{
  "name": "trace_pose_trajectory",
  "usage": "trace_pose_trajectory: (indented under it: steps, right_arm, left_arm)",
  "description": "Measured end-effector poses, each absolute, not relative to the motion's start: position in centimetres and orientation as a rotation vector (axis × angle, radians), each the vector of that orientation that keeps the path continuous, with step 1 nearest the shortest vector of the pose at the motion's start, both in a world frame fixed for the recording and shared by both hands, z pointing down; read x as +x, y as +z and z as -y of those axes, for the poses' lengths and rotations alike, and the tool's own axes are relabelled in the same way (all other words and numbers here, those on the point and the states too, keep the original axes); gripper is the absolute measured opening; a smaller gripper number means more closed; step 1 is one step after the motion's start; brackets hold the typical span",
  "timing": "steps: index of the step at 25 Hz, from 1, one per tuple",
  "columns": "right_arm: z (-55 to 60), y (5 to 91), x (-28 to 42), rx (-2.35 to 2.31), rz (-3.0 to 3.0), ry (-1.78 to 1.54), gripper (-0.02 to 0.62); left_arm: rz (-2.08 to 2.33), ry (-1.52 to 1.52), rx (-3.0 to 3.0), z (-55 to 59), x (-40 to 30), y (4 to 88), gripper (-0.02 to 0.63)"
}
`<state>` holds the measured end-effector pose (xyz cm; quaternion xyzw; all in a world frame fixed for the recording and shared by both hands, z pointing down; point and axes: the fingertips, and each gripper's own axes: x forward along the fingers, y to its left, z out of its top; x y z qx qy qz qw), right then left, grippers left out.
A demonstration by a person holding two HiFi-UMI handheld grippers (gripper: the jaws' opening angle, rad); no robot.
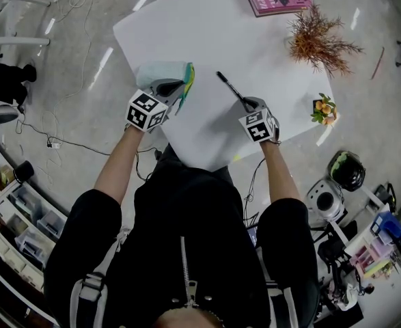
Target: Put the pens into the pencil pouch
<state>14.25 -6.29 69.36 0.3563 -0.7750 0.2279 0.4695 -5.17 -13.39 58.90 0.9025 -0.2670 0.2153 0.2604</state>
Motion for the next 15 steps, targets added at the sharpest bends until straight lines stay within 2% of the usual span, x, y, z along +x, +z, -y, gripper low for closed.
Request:
trace_pose_trajectory:
  steps: [15]
  right_arm:
    - [8.0,64.3,16.0,0.952,1.943,0.458,0.052]
  left_arm:
    - [0.746,0.576,2.452,14.0,-5.6,58.4,0.031]
